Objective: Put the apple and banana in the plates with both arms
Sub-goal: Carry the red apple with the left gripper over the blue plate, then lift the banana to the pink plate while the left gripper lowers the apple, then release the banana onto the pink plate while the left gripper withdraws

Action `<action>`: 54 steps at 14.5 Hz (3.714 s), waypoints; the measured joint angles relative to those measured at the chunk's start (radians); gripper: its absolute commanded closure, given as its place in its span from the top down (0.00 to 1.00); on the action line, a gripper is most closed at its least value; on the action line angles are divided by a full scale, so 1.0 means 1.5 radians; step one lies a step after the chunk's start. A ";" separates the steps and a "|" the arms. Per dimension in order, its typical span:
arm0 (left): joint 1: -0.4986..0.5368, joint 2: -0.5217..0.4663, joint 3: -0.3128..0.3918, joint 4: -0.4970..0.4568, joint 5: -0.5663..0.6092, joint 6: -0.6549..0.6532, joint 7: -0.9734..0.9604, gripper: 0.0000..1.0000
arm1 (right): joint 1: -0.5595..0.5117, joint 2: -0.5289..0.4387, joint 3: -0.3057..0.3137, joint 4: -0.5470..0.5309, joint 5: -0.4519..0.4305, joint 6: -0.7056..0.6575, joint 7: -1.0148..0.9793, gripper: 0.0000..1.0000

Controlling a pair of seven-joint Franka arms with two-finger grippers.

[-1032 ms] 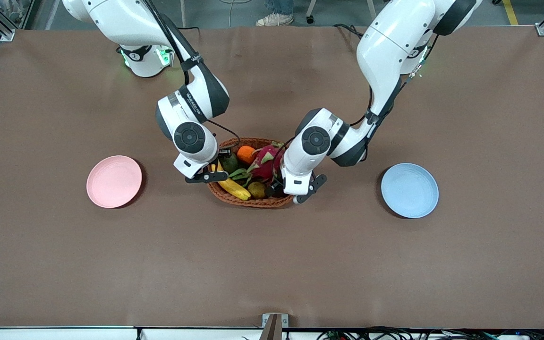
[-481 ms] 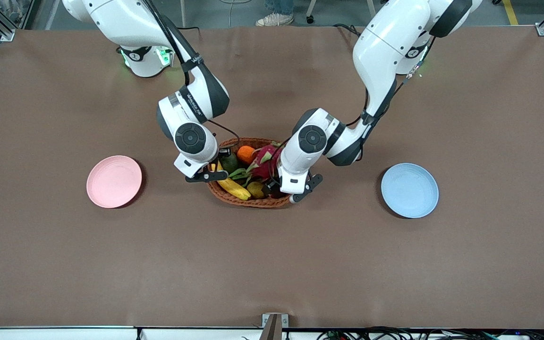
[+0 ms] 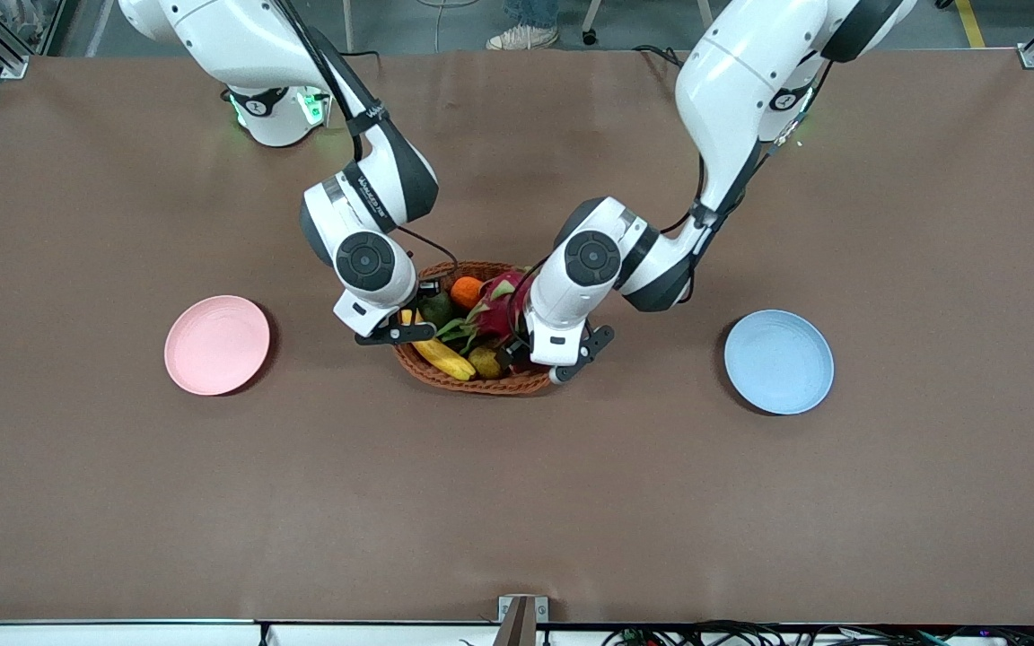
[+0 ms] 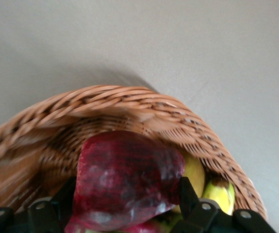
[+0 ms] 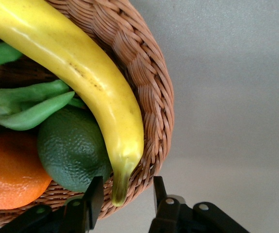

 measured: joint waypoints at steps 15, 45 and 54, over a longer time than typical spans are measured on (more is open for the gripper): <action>0.242 -0.137 0.021 0.000 0.030 -0.260 0.288 0.34 | 0.003 0.000 0.001 0.002 0.000 0.002 0.000 0.01; 0.470 -0.089 -0.031 -0.174 0.093 -0.195 0.567 1.00 | -0.439 -0.118 -0.021 -0.024 0.027 -0.222 -0.080 0.00; 0.473 -0.231 -0.027 -0.010 0.097 -0.323 0.649 1.00 | -0.482 -0.118 -0.019 -0.115 0.027 -0.136 -0.156 0.25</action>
